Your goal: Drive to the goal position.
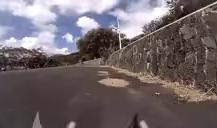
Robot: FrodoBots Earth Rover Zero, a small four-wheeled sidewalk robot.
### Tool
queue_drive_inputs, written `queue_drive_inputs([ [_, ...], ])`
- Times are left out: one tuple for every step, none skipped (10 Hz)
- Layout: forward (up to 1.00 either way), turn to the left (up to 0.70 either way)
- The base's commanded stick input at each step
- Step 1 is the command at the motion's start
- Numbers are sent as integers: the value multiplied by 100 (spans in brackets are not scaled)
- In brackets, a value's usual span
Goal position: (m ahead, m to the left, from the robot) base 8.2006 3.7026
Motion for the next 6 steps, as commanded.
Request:
queue_drive_inputs([
  [50, 0],
  [50, 0],
  [50, 0],
  [50, 0],
  [50, 0],
  [50, 0],
])
